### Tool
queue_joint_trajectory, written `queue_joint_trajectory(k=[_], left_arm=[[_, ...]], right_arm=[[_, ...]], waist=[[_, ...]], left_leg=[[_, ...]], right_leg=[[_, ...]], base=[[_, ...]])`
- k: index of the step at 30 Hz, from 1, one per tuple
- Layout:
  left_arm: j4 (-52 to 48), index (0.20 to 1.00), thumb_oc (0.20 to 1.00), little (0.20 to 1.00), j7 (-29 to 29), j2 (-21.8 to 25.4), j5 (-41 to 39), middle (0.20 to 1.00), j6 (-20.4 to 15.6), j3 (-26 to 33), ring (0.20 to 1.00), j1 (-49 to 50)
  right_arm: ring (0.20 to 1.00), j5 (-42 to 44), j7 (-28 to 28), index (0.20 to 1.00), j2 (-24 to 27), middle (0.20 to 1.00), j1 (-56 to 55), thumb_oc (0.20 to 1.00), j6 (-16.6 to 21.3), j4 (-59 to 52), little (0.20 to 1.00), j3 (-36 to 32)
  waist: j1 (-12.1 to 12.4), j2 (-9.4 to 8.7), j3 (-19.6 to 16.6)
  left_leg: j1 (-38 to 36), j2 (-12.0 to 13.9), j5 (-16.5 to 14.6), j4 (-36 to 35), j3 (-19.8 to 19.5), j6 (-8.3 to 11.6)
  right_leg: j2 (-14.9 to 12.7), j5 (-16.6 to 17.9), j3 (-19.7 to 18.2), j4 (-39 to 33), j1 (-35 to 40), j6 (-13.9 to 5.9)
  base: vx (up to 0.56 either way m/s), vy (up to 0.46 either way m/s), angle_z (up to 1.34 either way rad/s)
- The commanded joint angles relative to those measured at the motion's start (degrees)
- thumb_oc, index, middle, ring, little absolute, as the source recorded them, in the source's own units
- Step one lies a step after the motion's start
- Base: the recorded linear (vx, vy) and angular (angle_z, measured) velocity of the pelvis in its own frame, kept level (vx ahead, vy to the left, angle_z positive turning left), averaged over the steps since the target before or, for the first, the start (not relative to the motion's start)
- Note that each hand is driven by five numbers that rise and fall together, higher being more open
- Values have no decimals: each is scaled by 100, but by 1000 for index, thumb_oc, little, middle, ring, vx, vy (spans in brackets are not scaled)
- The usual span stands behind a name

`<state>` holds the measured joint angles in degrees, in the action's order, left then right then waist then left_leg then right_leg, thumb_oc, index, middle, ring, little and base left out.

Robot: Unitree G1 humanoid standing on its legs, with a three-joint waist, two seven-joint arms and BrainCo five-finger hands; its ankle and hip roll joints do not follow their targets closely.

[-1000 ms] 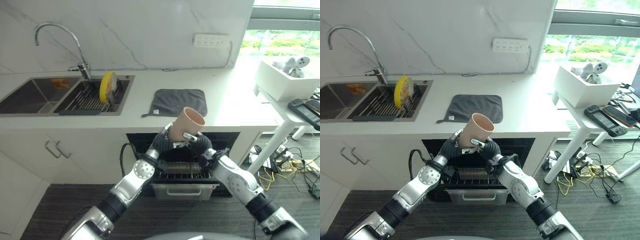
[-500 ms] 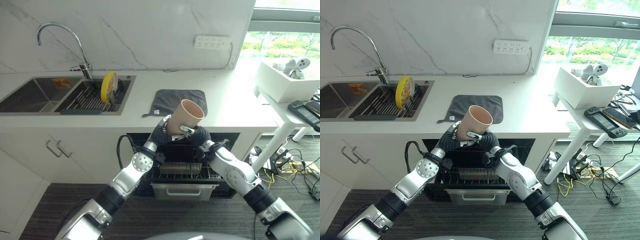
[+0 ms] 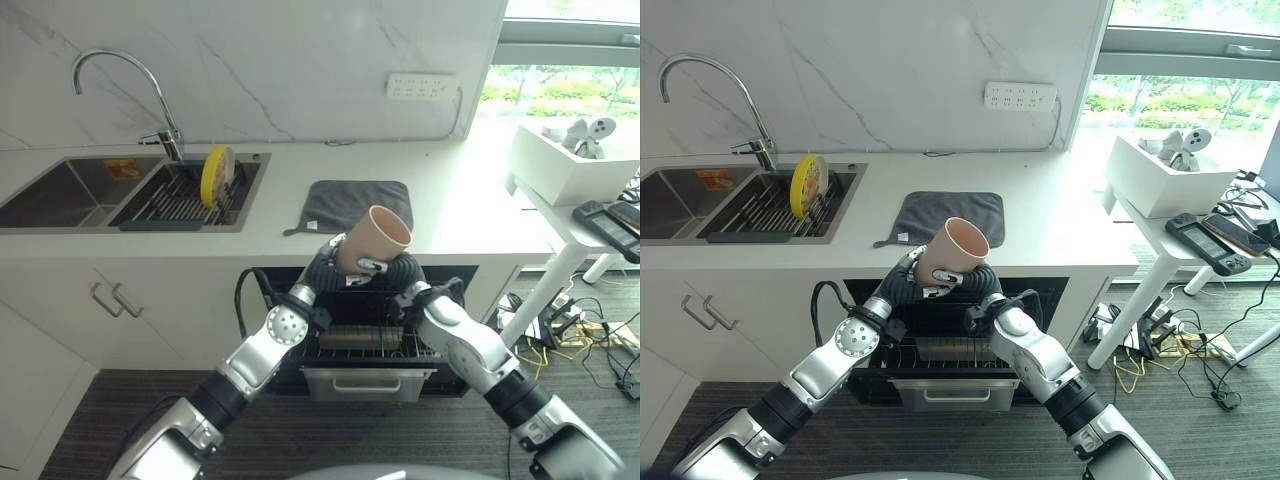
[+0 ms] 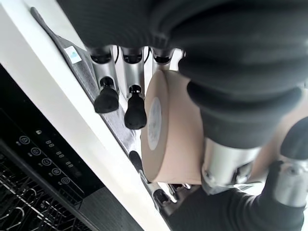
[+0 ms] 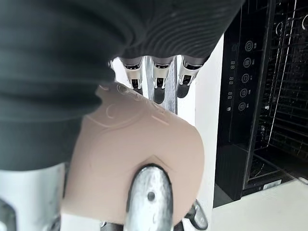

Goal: Place the dishes in the dishwasher.

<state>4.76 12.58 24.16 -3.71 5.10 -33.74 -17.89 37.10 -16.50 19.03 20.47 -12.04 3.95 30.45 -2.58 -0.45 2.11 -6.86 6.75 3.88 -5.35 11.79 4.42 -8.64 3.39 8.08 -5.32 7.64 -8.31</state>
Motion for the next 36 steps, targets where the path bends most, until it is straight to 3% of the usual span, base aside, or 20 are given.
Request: queue_joint_trajectory(k=[1,12,18,28,33,36], left_arm=[[-54,200,200,200,81,42,223,200,-217,-177,200,-690],[-18,200,200,200,171,35,115,200,-156,-176,200,-552],[-37,200,200,200,78,-16,-86,200,-148,-213,200,-514],[-43,200,200,200,45,-99,-363,200,-125,-286,200,-409],[-44,200,200,200,-79,-123,-367,200,-181,-373,200,-446],[-61,200,200,200,-142,-99,-320,200,-203,-374,200,-446]], right_arm=[[1000,-91,-52,1000,-339,1000,716,1000,252,-257,1000,-109],[1000,-189,-311,1000,-333,1000,675,1000,519,-487,1000,-168],[1000,-201,-332,1000,-394,1000,639,1000,875,-570,1000,-170],[1000,-807,-677,1000,-333,1000,663,1000,1121,-682,1000,-178],[1000,-530,-471,1000,-353,1000,742,1000,1338,-728,1000,-139],[1000,-349,-246,1000,-375,1000,718,1000,1222,-684,1000,-74]], waist=[[88,-42,110],[112,-29,127],[129,-18,128],[147,-8,142],[163,-5,141],[178,-7,127]], left_leg=[[-271,151,-575,35,-177,22],[-264,138,-587,35,-208,15],[-268,131,-595,35,-218,5],[-272,93,-630,35,-250,-27],[-273,78,-644,35,-274,-34],[-265,79,-647,35,-283,-30]], right_leg=[[-240,-195,184,32,109,-234],[-243,-205,192,32,109,-236],[-253,-206,216,32,117,-240],[-268,-204,211,32,107,-253],[-277,-207,221,32,112,-256],[-284,-211,237,32,108,-261]], base=[[0,0,0],[0,0,0],[0,0,0],[0,0,0],[0,0,0],[0,0,0]])
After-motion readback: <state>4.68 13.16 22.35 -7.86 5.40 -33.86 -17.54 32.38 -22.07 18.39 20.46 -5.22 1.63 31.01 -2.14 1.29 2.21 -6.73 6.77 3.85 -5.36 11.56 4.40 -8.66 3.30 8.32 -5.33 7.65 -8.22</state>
